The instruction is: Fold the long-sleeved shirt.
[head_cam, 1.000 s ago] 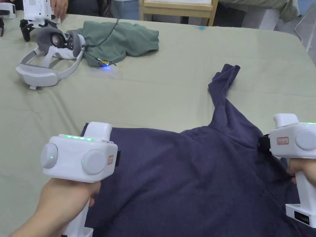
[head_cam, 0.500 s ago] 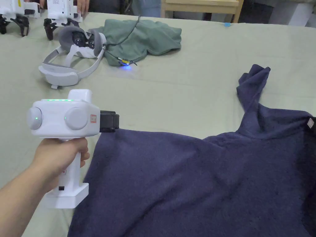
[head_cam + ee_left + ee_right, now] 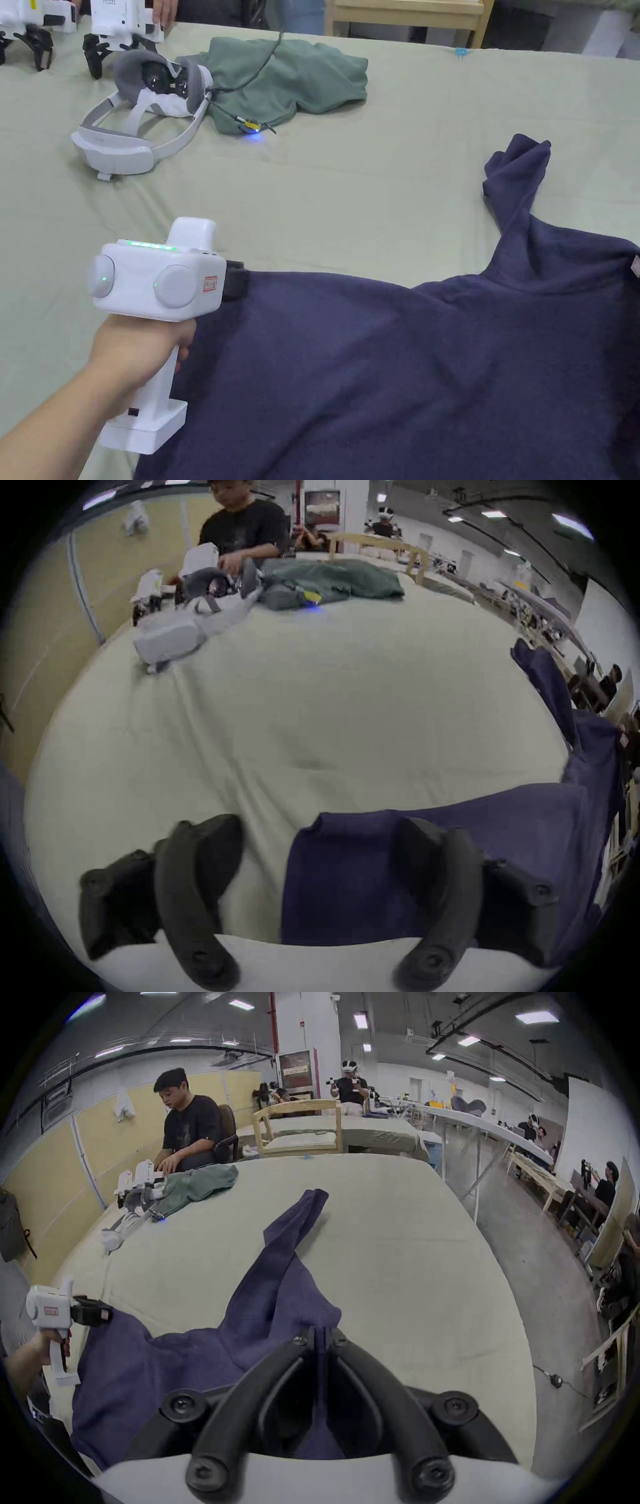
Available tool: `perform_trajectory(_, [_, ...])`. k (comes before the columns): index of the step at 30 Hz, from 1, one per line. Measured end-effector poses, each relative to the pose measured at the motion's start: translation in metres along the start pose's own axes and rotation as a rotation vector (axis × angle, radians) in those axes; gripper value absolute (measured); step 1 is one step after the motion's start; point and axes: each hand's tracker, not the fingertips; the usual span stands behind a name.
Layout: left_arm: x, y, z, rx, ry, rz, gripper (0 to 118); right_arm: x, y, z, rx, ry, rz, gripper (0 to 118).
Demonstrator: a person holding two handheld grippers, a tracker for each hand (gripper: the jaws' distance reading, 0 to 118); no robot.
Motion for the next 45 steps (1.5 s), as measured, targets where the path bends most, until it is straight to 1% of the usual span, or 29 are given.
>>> perform_trajectory(1, [0.013, -0.003, 0.009, -0.018, 0.028, -0.052, 22, 0.0, 0.0, 0.001, 0.001, -0.007, 0.005, 17])
perform_trajectory(2, [0.016, -0.002, 0.016, 0.003, 0.075, -0.105, 5, 0.0, 0.001, 0.003, 0.003, -0.017, 0.005, 17])
perform_trajectory(3, [0.015, 0.006, 0.022, 0.04, -0.101, -0.088, 5, -0.001, 0.002, 0.007, 0.007, -0.029, 0.003, 17])
perform_trajectory(4, [0.011, 0.009, 0.028, -0.009, -0.059, -0.046, 5, -0.001, 0.002, 0.011, 0.018, -0.046, -0.002, 17])
perform_trajectory(5, [0.015, 0.009, 0.04, 0.019, 0.005, -0.066, 5, -0.003, 0.002, 0.019, 0.036, -0.058, 0.002, 17])
perform_trajectory(6, [0.013, 0.014, 0.053, 0.092, 0.016, -0.061, 5, -0.004, 0.003, 0.029, 0.061, -0.063, 0.018, 17])
perform_trajectory(7, [0.009, 0.021, 0.066, 0.124, -0.02, -0.033, 5, -0.005, 0.003, 0.039, 0.077, -0.063, 0.031, 17])
perform_trajectory(8, [0.008, 0.026, 0.078, 0.141, 0.006, -0.032, 5, -0.006, 0.005, 0.049, 0.093, -0.066, 0.047, 17])
perform_trajectory(9, [0.013, 0.024, 0.098, 0.178, 0.028, -0.047, 5, -0.007, 0.007, 0.06, 0.114, -0.079, 0.064, 17])
perform_trajectory(11, [0.014, 0.032, 0.132, 0.235, 0.024, -0.074, 5, -0.01, 0.011, 0.083, 0.165, -0.099, 0.088, 17])
perform_trajectory(12, [0.015, 0.035, 0.151, 0.264, 0.029, -0.084, 5, -0.012, 0.013, 0.098, 0.197, -0.122, 0.095, 17])
perform_trajectory(13, [0.009, 0.038, 0.162, 0.286, 0.02, -0.048, 5, -0.013, 0.016, 0.111, 0.229, -0.139, 0.099, 17])
perform_trajectory(16, [0.012, 0.044, 0.219, 0.408, 0.047, -0.05, 5, -0.016, 0.028, 0.157, 0.33, -0.162, 0.091, 17])
perform_trajectory(18, [0.012, 0.051, 0.256, 0.484, 0.069, -0.048, 5, -0.02, 0.039, 0.19, 0.395, -0.183, 0.101, 17])
perform_trajectory(19, [0.015, 0.053, 0.276, 0.492, 0.059, -0.04, 5, -0.022, 0.045, 0.207, 0.437, -0.206, 0.111, 17])
perform_trajectory(22, [0.021, 0.059, 0.331, 0.626, 0.094, -0.044, 5, -0.03, 0.064, 0.257, 0.556, -0.26, 0.12, 17])
perform_trajectory(25, [0.024, 0.07, 0.38, 0.734, 0.135, -0.042, 5, -0.037, 0.088, 0.3, 0.634, -0.3, 0.124, 17])
perform_trajectory(27, [0.025, 0.078, 0.409, 0.774, 0.139, -0.014, 5, -0.041, 0.106, 0.328, 0.673, -0.313, 0.13, 17])
perform_trajectory(28, [0.026, 0.083, 0.423, 0.795, 0.165, -0.038, 5, -0.044, 0.114, 0.341, 0.703, -0.323, 0.128, 17])
perform_trajectory(30, [0.026, 0.095, 0.449, 0.85, 0.204, -0.037, 5, -0.051, 0.131, 0.369, 0.761, -0.347, 0.134, 17])
perform_trajectory(33, [0.025, 0.115, 0.49, 0.909, 0.201, 0.018, 5, -0.058, 0.158, 0.405, 0.808, -0.369, 0.152, 17])
perform_trajectory(34, [0.025, 0.123, 0.504, 0.904, 0.196, 0.022, 5, -0.06, 0.168, 0.417, 0.818, -0.364, 0.133, 17])
perform_trajectory(37, [0.025, 0.142, 0.539, 0.963, 0.224, 0.045, 5, -0.062, 0.196, 0.451, 0.86, -0.351, 0.086, 17])
perform_trajectory(39, [0.028, 0.155, 0.561, 0.987, 0.256, 0.026, 5, -0.066, 0.216, 0.473, 0.894, -0.375, 0.069, 17])
perform_trajectory(44, [0.027, 0.183, 0.605, 1.038, 0.273, 0.048, 5, -0.076, 0.26, 0.521, 0.969, -0.43, 0.073, 17])
perform_trajectory(45, [0.024, 0.204, 0.608, 1.043, 0.293, 0.048, 5, -0.079, 0.268, 0.531, 0.979, -0.431, 0.07, 17])
